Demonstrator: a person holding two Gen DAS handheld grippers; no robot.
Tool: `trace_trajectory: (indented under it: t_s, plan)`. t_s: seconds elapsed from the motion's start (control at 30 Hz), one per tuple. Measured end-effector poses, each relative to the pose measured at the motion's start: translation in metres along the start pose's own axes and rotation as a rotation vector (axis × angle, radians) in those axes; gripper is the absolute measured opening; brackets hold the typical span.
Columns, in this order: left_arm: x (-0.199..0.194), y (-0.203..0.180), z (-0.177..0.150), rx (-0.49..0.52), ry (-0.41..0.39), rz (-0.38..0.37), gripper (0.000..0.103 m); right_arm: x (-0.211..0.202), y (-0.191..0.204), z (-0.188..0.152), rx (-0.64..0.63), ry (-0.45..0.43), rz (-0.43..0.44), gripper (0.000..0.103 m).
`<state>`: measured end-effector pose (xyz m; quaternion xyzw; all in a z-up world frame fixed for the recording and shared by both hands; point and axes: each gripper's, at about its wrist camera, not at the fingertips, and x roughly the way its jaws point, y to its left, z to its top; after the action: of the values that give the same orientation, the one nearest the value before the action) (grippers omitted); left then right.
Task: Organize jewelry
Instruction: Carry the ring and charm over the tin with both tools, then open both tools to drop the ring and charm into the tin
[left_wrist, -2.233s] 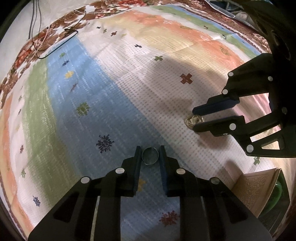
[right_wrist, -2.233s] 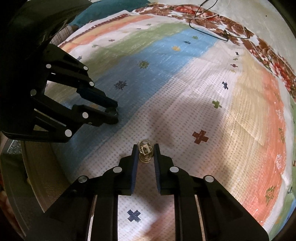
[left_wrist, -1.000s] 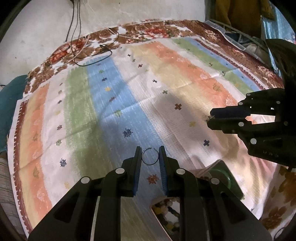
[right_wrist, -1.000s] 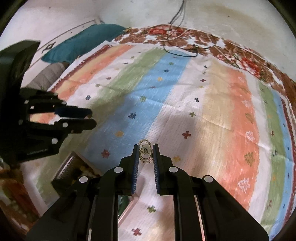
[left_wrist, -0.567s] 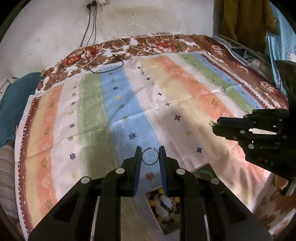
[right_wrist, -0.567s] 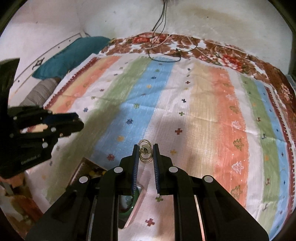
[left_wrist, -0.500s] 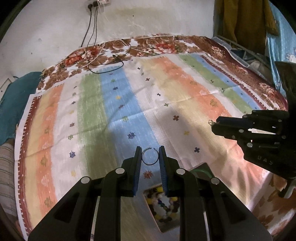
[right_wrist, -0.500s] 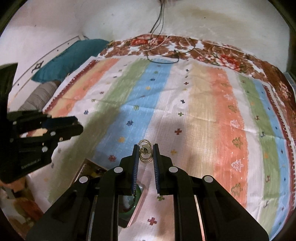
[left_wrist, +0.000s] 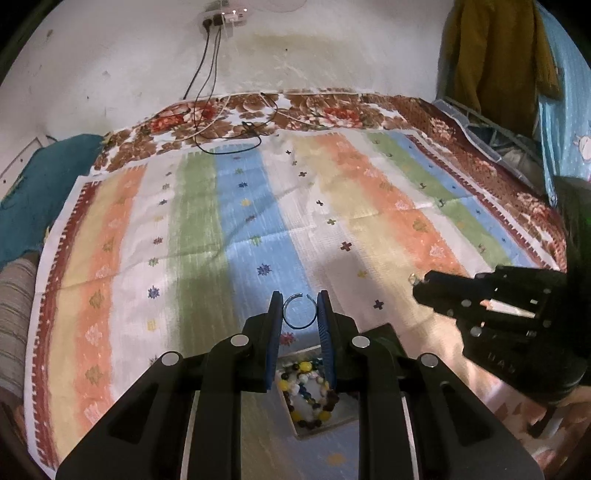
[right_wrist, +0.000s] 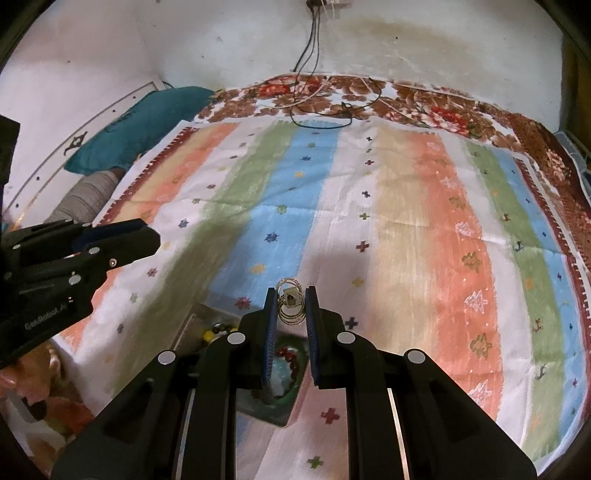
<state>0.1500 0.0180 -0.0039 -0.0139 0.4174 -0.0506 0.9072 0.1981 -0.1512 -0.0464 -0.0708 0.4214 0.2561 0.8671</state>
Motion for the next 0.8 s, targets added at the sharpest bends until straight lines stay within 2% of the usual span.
trace_trajectory:
  t_s: [0.33, 0.6, 0.73, 0.77, 0.8]
  plan:
    - [-0.013, -0.007, -0.021, -0.040, 0.018, -0.061, 0.019, -0.016, 0.021, -0.021, -0.052, -0.001, 0.066, 0.016]
    - [-0.015, -0.015, -0.024, -0.028, 0.011, -0.054, 0.019, -0.019, 0.030, -0.026, -0.067, 0.005, 0.089, 0.016]
    - [-0.010, -0.012, -0.022, -0.046, 0.025, -0.075, 0.019, -0.014, 0.028, -0.027, -0.070, 0.021, 0.077, 0.017]
    - [-0.009, -0.011, -0.021, -0.051, 0.024, -0.074, 0.022, -0.013, 0.027, -0.027, -0.069, 0.026, 0.071, 0.019]
    - [-0.010, -0.009, -0.021, -0.057, 0.022, -0.069, 0.029, -0.013, 0.025, -0.027, -0.064, 0.028, 0.068, 0.032]
